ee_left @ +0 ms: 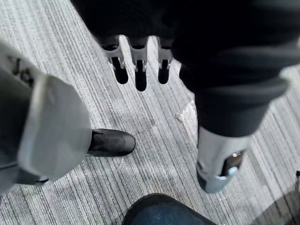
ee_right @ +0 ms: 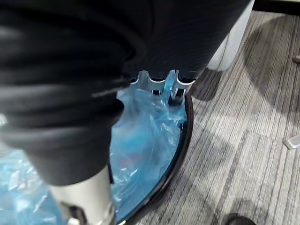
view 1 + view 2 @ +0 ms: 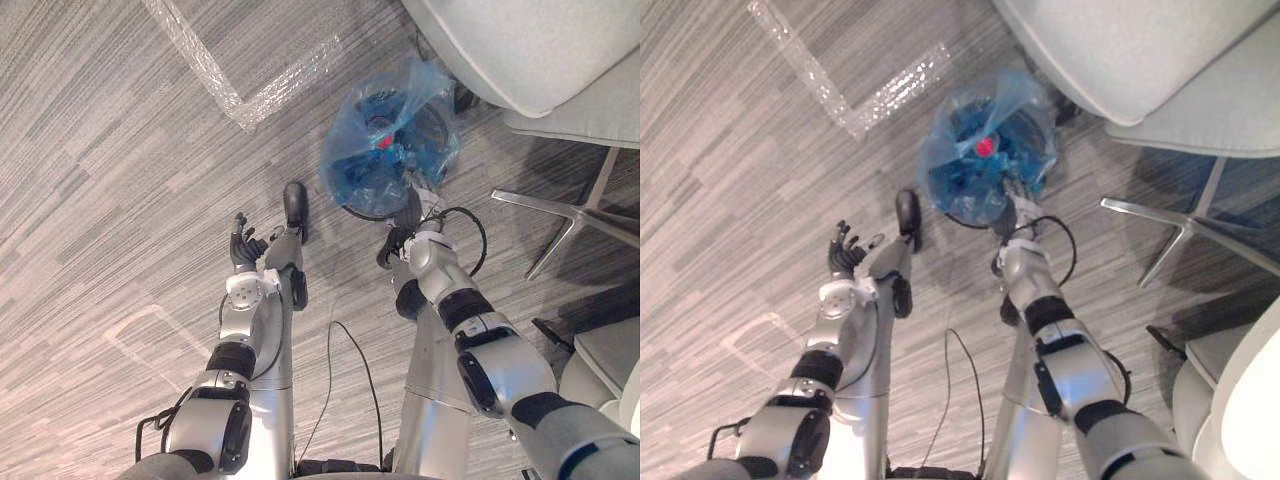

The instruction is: Gather rubbish on tea table into small bin, then transfer packed bag to large trash can.

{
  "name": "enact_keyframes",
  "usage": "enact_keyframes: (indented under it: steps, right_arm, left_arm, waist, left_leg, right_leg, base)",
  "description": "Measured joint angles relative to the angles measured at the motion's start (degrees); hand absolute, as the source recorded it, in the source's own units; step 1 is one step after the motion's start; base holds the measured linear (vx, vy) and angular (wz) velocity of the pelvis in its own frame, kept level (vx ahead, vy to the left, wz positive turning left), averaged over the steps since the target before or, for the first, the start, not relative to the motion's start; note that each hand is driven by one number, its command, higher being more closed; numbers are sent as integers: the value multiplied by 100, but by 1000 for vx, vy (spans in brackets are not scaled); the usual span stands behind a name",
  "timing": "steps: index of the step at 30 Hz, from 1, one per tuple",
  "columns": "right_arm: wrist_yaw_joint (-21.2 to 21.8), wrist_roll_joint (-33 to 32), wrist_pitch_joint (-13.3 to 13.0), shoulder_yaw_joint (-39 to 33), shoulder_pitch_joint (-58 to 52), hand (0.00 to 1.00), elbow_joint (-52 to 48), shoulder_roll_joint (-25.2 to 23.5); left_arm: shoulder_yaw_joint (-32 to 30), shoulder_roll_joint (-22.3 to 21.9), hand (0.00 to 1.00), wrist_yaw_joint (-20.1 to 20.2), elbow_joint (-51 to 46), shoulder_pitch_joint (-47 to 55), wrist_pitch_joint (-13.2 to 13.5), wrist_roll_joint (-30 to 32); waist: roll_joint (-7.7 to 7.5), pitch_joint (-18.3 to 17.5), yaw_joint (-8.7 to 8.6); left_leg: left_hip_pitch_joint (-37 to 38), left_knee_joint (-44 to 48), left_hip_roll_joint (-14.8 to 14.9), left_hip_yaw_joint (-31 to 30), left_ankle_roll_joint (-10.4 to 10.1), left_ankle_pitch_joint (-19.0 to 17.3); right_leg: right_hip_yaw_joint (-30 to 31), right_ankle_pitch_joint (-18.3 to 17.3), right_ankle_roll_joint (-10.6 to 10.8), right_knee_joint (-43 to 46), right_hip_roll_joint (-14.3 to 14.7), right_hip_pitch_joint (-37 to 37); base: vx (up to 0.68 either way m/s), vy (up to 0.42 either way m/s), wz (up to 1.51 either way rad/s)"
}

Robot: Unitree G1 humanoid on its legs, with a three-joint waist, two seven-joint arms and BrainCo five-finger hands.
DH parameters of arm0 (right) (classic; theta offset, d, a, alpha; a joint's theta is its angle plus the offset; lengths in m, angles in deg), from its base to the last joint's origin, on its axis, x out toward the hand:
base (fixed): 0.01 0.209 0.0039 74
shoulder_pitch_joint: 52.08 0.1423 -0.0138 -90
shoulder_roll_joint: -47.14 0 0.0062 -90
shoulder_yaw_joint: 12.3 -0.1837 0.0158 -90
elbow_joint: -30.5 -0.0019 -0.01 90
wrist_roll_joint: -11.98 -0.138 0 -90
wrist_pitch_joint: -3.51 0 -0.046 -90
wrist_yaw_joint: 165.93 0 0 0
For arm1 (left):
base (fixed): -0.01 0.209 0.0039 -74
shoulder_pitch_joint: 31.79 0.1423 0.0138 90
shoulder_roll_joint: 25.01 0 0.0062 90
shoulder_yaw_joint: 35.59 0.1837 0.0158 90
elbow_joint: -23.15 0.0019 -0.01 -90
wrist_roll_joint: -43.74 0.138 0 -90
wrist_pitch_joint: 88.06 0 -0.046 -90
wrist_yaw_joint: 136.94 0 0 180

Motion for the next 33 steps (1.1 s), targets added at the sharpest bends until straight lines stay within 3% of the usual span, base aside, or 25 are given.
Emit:
enact_keyframes:
  steps: [15,21,28,33]
  right_arm:
    - [12,-277,-164,233,-46,100,-79,-23]
    - [10,-439,-246,343,-603,100,-910,-138]
    - [86,-625,-281,494,-1407,100,-2224,-212]
    - [256,-790,-338,725,-2490,100,-3482,-238]
  left_arm:
    - [27,-102,0,25,-19,12,-14,3]
    - [94,-102,0,87,-250,205,-35,34]
    - [355,-139,0,204,-302,678,-191,195]
    - [407,-145,0,315,-125,1193,-316,421]
  waist:
    - [2,0,59]
    - [-5,-14,96]
    - [-20,-23,70]
    - [-42,-42,-16]
  left_leg:
    - [165,135,86,-21,-30,-24]
    - [705,86,233,76,-39,-174]
    - [1730,-7,293,140,-15,-277]
    - [3096,-114,327,213,-61,-488]
  right_leg:
    - [-33,-26,-80,22,61,206]
    - [19,71,-100,-229,226,762]
    - [24,50,-82,-450,309,1808]
    - [30,-16,16,-819,390,3235]
  base:
    - [-54,-11,-2]
    - [-60,-12,-19]
    - [-23,-34,-7]
    - [51,-23,-8]
